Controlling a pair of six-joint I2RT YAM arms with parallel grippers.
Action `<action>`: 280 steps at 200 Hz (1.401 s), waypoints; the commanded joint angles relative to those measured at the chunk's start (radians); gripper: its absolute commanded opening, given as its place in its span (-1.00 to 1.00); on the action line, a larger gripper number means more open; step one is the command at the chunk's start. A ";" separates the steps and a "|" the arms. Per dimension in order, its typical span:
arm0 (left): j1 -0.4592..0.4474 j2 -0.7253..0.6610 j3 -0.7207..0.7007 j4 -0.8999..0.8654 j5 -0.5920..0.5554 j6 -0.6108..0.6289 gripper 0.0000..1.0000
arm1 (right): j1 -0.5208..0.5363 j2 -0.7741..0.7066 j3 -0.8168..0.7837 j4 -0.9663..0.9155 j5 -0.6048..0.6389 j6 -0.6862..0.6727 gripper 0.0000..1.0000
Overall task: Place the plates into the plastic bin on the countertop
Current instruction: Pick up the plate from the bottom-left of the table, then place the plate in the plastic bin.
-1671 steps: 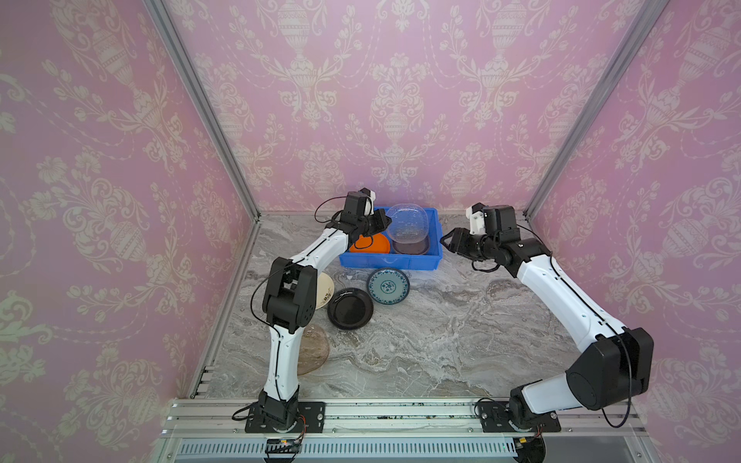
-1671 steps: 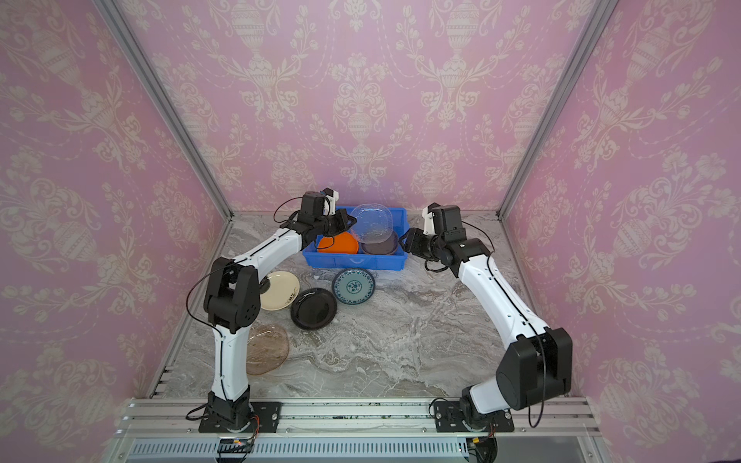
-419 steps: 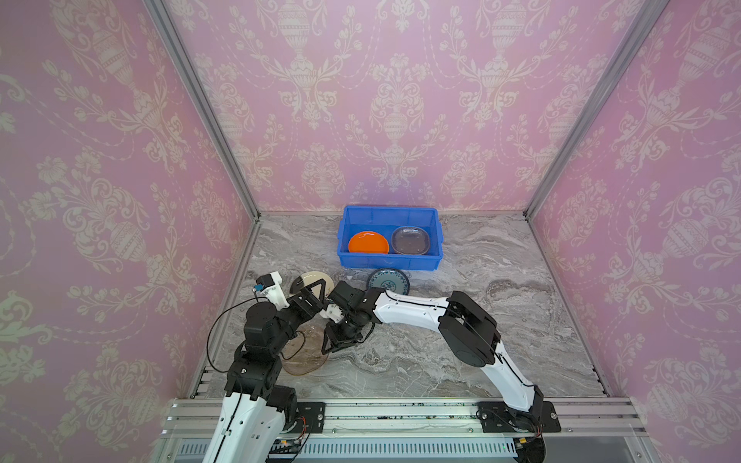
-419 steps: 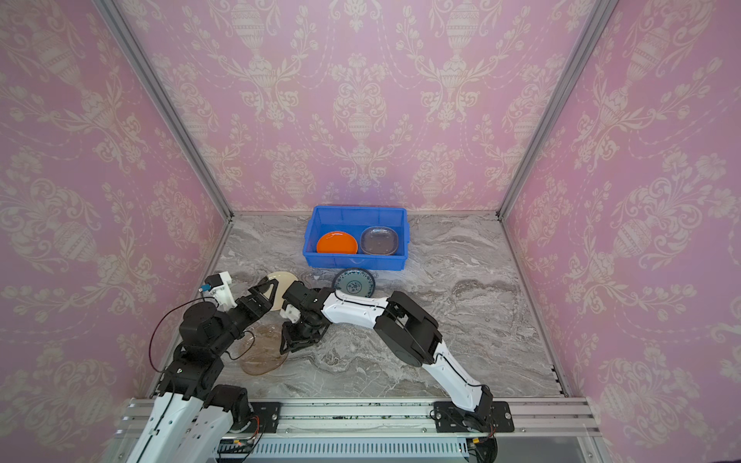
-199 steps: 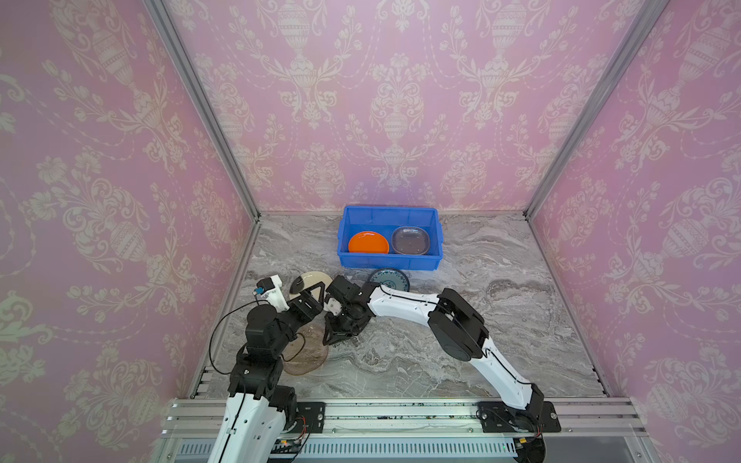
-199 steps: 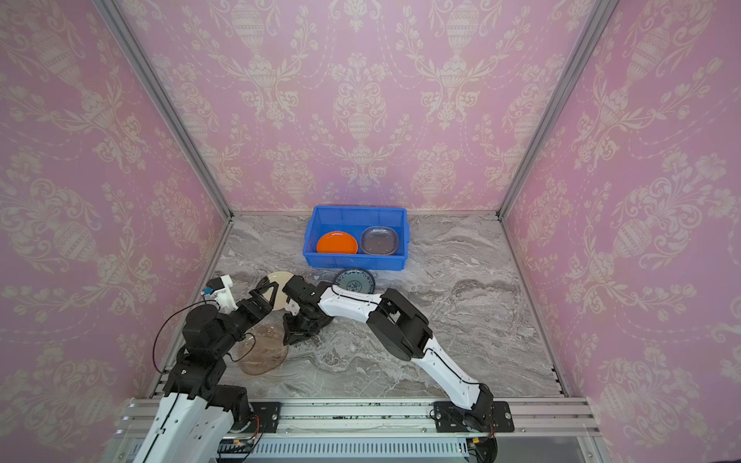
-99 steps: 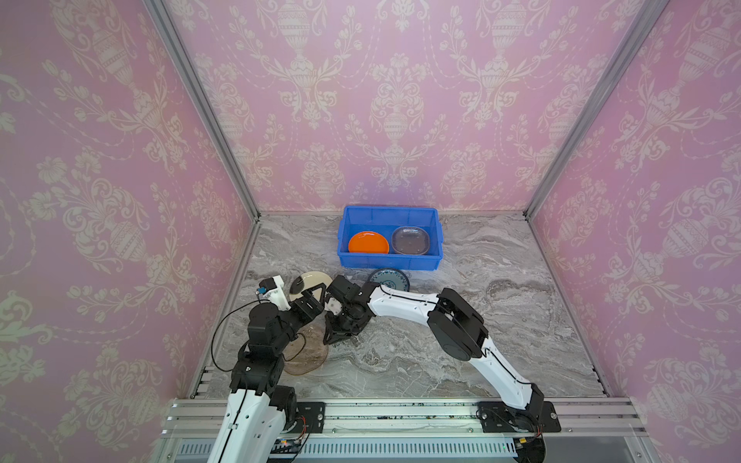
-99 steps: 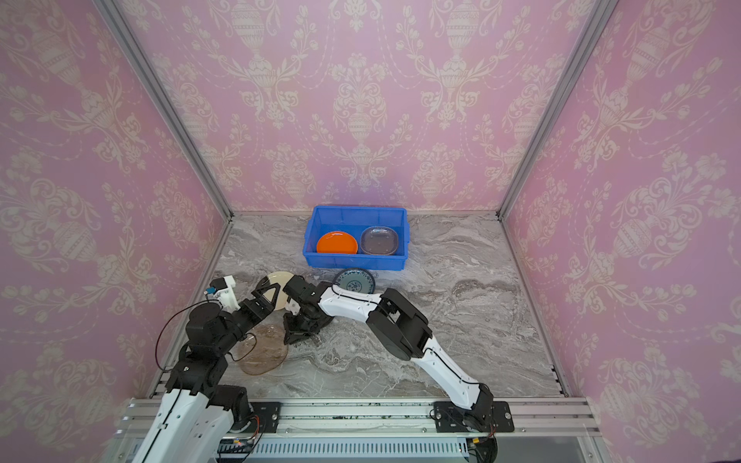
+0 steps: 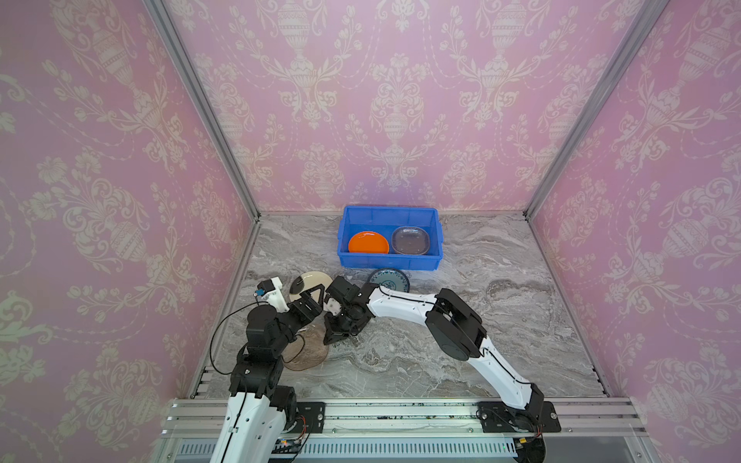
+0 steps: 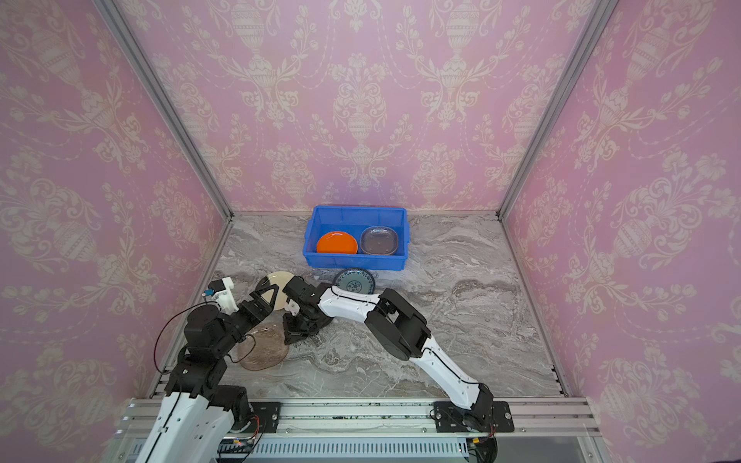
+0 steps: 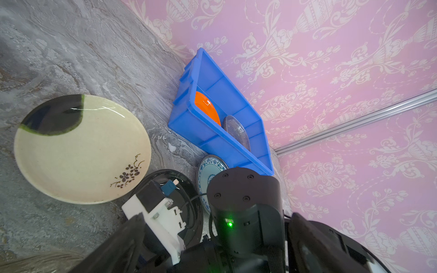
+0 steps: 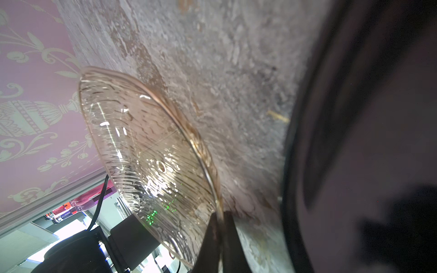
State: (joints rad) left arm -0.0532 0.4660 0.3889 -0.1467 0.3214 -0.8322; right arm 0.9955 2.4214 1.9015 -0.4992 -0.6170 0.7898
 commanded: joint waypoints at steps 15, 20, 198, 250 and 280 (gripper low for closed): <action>0.011 0.056 0.044 0.011 0.034 0.035 0.94 | 0.007 -0.036 0.007 -0.021 0.021 -0.044 -0.99; 0.010 0.071 0.056 0.014 0.037 0.041 0.94 | 0.008 -0.047 0.002 -0.021 0.024 -0.049 -1.00; 0.011 0.667 0.460 0.224 0.266 0.160 0.73 | -0.271 -0.516 -0.364 -0.098 0.147 -0.149 -1.00; 0.006 0.835 0.526 0.331 0.512 0.101 0.45 | -0.441 -0.628 -0.369 -0.155 0.154 -0.185 -1.00; -0.006 0.906 0.546 0.394 0.608 0.051 0.44 | -0.489 -0.645 -0.324 -0.196 0.155 -0.236 -1.00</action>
State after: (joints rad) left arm -0.0498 1.3323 0.8925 0.1696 0.7780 -0.7395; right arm 0.5198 1.8027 1.5440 -0.6353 -0.4706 0.6147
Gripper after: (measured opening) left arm 0.718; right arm 0.066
